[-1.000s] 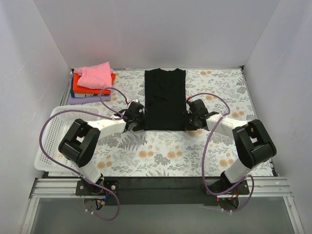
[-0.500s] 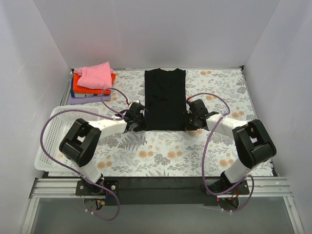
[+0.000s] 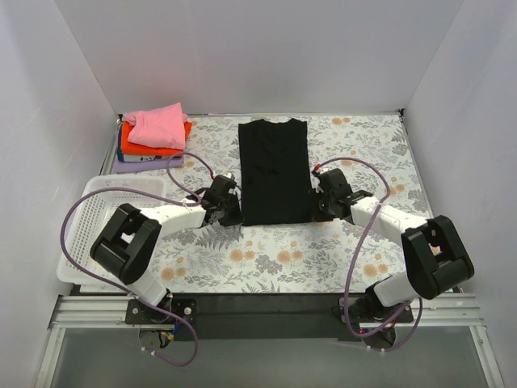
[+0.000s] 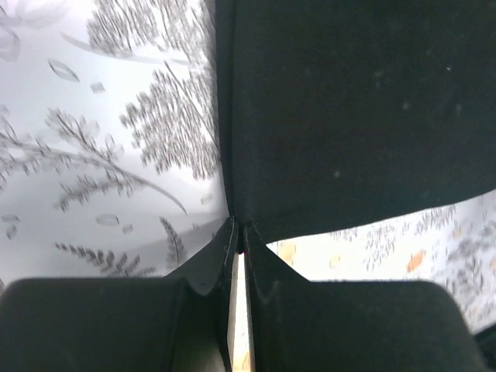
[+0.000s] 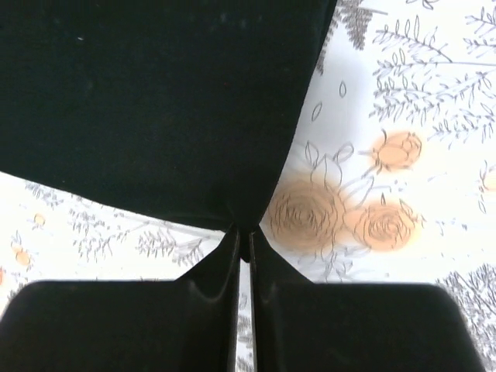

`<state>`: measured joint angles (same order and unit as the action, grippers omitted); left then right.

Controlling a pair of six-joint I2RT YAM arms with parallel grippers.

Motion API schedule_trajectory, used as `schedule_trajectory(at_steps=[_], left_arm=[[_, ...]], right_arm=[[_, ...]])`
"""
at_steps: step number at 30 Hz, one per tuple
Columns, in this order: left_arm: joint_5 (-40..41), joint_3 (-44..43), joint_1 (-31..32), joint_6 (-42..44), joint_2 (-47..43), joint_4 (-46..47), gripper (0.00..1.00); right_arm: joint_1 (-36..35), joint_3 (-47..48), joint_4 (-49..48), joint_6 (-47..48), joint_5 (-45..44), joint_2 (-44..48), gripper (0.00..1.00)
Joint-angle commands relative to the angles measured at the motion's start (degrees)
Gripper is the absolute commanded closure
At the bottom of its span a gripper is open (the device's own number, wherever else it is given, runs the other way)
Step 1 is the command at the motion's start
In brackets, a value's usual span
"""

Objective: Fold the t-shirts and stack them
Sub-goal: Fold the tshirt

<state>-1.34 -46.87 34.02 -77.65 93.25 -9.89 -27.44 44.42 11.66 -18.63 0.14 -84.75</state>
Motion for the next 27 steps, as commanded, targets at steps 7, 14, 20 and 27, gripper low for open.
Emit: schedule_trajectory(at_steps=[7, 14, 20, 27], left_arm=[[-10.51, 5.30, 1.40, 1.36, -12.99, -3.47, 1.00], [-12.54, 6.35, 4.91, -3.29, -21.52, -7.42, 1.00], [-12.90, 6.62, 6.41, -9.01, -29.35, -8.92, 1.00], [-9.39, 4.95, 6.76, -13.06, -34.54, -9.01, 1.00]], right_arm=[[-3.14, -3.73, 8.46, 1.14, 1.26, 12.41, 0.99], [-7.53, -3.21, 16.71, -1.93, -1.44, 19.88, 0.99], [-9.21, 0.48, 22.87, -5.09, -3.21, 28.40, 0.99], [-9.30, 6.28, 24.02, -5.10, -5.23, 29.82, 0.99]])
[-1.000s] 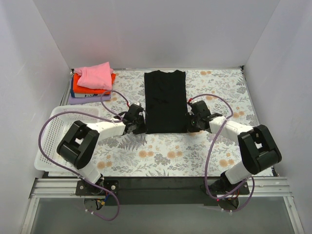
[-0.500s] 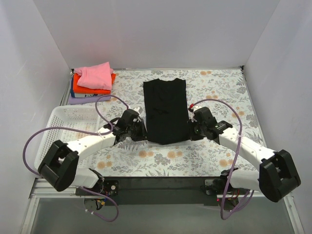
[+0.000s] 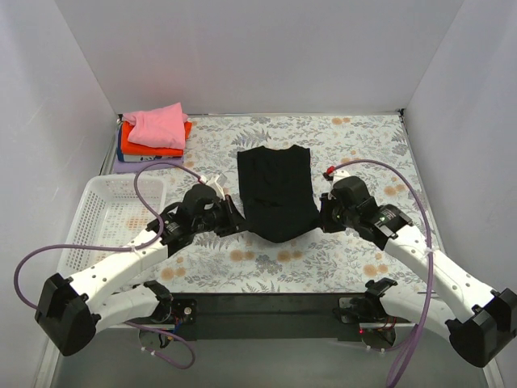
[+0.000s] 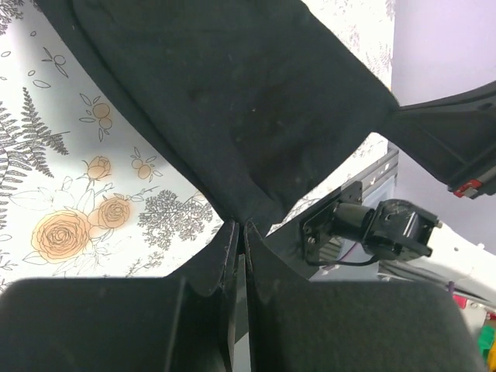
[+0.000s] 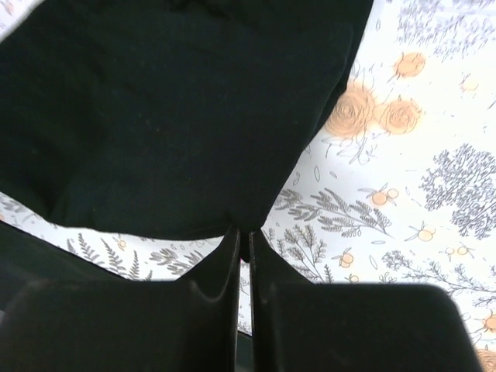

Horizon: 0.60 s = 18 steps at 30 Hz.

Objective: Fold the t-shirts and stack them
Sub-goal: Fold the tshirt

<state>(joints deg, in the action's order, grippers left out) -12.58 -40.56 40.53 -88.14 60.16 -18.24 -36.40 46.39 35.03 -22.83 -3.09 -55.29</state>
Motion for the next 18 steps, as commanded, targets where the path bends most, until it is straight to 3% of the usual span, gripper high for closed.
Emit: schedule_trajectory(at_steps=[1, 11, 18], left_arm=[[2.55, -2.24, 0.25, -2.39, -0.93, -0.22, 1.00], [15.29, -7.95, -0.02, -2.66, 6.02, 3.56, 1.00], [15.13, -11.56, -4.49, -0.90, 11.54, 7.86, 1.00]], right_arm=[[-0.34, 5.10, 0.48, -0.47, -2.53, 0.01, 0.99], [1.42, 14.42, -8.12, 5.16, -10.62, -11.84, 0.99], [6.08, 20.58, -12.61, 8.24, -8.95, -20.47, 0.99]])
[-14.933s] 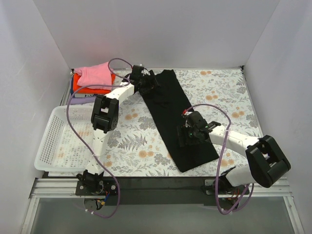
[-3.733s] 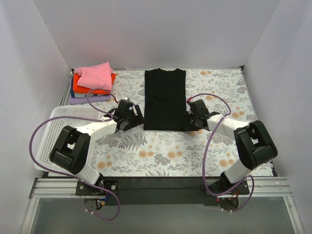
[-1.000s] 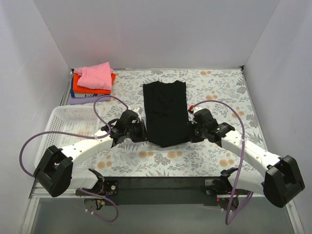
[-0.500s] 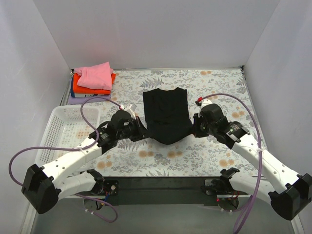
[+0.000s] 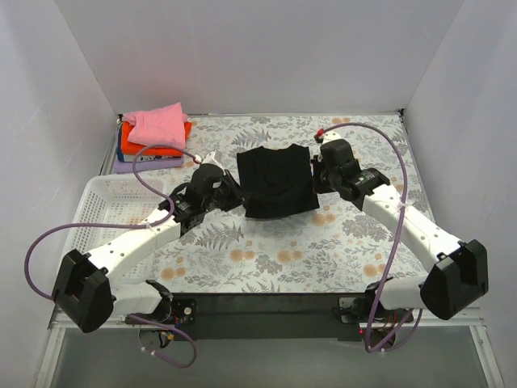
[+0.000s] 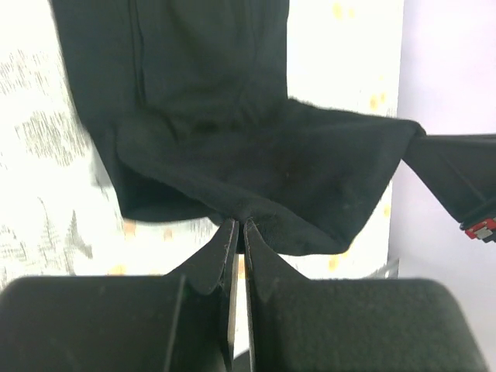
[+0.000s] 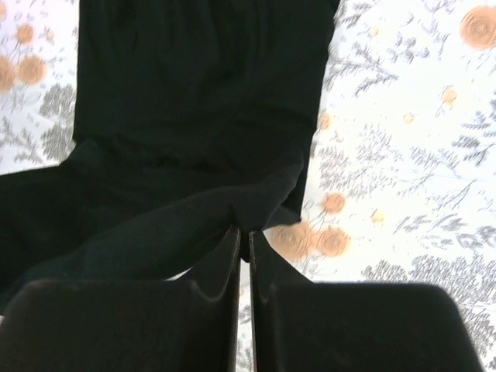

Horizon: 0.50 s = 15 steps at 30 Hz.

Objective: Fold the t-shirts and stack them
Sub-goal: Fold the tshirt

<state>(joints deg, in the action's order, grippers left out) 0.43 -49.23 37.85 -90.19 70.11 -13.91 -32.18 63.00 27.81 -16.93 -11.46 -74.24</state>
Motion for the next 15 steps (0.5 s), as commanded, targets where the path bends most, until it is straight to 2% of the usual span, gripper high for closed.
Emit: schedule_trajectory(at_steps=[1, 7, 15], left_arm=[[1.69, -3.41, -3.03, 1.59, 2.40, 4.24, 1.00], [1.33, -5.35, -7.42, 2.65, 7.32, 6.52, 1.00], [-3.94, -9.56, -11.48, 4.41, 16.54, 10.13, 1.00]], right_arm=[[2.30, 4.49, -5.75, 3.12, -0.40, -2.39, 0.99], [5.46, 9.50, -7.77, 6.11, 2.14, -10.57, 0.99], [8.01, 16.26, -9.27, 7.52, 5.04, -20.85, 0.99]])
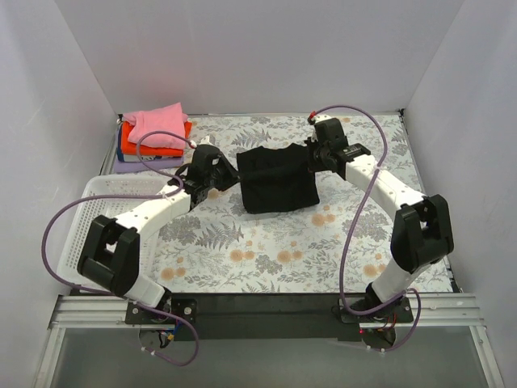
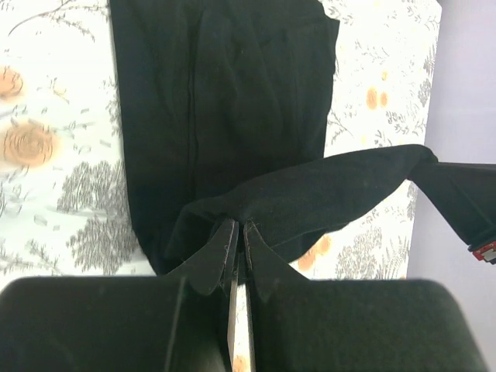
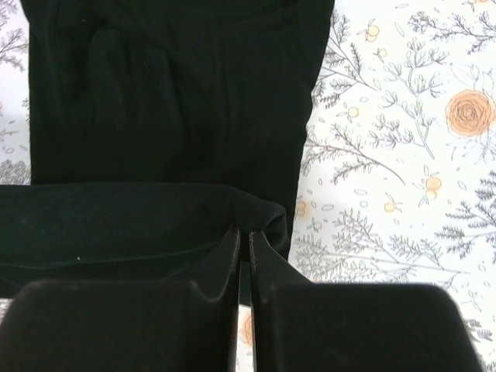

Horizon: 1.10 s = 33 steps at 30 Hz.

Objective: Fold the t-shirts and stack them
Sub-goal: Fold the tshirt

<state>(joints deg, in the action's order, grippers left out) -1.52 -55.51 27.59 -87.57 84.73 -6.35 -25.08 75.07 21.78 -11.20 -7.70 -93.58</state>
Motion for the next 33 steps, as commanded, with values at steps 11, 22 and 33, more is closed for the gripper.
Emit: schedule_trajectory(at_steps=[11, 22, 33], left_arm=[[-6.82, -10.23, -5.97, 4.60, 12.03, 4.24, 1.00], [-8.93, -18.49, -8.87, 6.88, 21.61, 3.54, 1.00], [-9.20, -24.12, -10.98, 6.89, 28.37, 4.32, 1.00]], right_arm=[[2.93, 13.51, -3.59, 3.03, 4.01, -12.49, 0.99], [4.69, 22.31, -2.62, 4.35, 6.03, -21.37, 0.99], [5.65, 28.90, -2.53, 3.30, 5.68, -27.53, 0.99]])
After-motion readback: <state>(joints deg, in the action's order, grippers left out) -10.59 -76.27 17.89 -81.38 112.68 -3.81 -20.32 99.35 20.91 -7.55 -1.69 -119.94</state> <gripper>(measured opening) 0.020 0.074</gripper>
